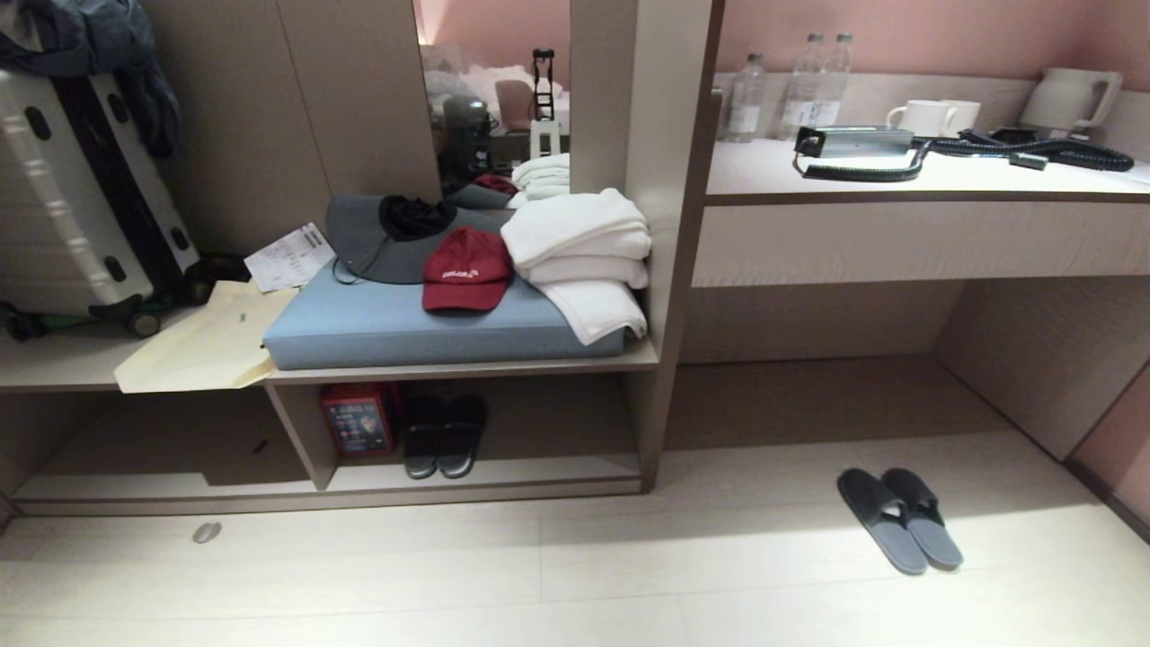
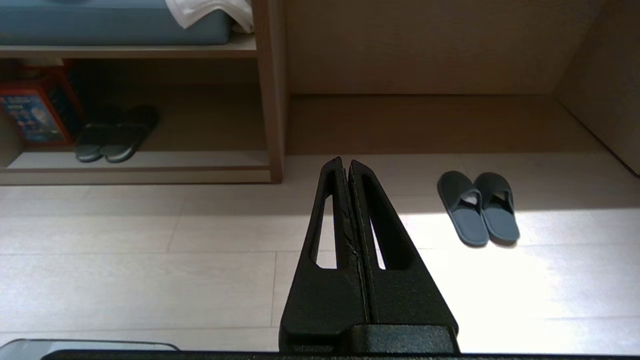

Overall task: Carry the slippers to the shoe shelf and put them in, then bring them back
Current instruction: Pick up the slippers on the floor

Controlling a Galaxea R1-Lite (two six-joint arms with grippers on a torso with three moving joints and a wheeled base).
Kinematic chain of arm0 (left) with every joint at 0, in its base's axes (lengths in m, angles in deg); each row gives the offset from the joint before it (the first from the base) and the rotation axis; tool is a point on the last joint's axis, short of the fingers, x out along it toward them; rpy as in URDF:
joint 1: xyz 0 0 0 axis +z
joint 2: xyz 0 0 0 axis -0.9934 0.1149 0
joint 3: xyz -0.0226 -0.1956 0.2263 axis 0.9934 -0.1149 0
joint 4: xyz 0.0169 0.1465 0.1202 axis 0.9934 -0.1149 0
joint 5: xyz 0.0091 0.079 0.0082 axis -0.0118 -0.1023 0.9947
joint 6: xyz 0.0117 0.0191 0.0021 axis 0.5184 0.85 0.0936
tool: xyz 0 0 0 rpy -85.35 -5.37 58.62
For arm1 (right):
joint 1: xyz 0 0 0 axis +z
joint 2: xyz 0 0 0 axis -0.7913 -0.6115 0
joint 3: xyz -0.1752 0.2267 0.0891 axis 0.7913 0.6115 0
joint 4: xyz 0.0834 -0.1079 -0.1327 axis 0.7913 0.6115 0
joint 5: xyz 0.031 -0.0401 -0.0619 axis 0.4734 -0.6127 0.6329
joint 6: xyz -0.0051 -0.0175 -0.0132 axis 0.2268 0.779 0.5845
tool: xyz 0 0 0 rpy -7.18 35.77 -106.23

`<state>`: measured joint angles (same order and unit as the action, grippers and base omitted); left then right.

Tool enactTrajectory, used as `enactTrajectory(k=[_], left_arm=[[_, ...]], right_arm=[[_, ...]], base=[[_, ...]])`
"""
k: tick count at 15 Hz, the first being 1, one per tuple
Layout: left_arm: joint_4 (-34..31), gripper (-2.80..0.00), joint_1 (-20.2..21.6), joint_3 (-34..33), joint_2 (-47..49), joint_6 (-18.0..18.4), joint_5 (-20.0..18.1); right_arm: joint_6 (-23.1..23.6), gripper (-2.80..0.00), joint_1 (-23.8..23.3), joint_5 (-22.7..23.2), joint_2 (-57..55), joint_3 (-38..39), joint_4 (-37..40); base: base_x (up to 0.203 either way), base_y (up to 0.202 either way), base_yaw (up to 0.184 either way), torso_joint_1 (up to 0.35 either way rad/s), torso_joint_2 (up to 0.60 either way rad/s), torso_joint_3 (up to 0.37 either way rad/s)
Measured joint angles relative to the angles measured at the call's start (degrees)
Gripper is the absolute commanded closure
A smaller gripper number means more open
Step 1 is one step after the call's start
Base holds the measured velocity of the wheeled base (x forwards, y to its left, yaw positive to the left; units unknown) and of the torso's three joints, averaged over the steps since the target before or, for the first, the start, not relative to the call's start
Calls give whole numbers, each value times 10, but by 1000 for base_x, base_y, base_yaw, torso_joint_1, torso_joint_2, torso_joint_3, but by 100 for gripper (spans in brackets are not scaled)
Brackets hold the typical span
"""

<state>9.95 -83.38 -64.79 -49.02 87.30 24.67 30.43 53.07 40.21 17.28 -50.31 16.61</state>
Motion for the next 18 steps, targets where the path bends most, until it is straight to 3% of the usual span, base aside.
enactTrajectory(k=[6, 12, 18], left_arm=[[0, 0, 0, 0, 0, 0, 0], [1, 0, 0, 0, 0, 0, 0], [0, 0, 0, 0, 0, 0, 0]], right_arm=[[0, 0, 0, 0, 0, 0, 0], [0, 0, 0, 0, 0, 0, 0], [0, 0, 0, 0, 0, 0, 0]], base=[[185, 0, 2, 4, 1, 4], [9, 0, 1, 2, 1, 0], [0, -176, 0, 1, 6, 6]])
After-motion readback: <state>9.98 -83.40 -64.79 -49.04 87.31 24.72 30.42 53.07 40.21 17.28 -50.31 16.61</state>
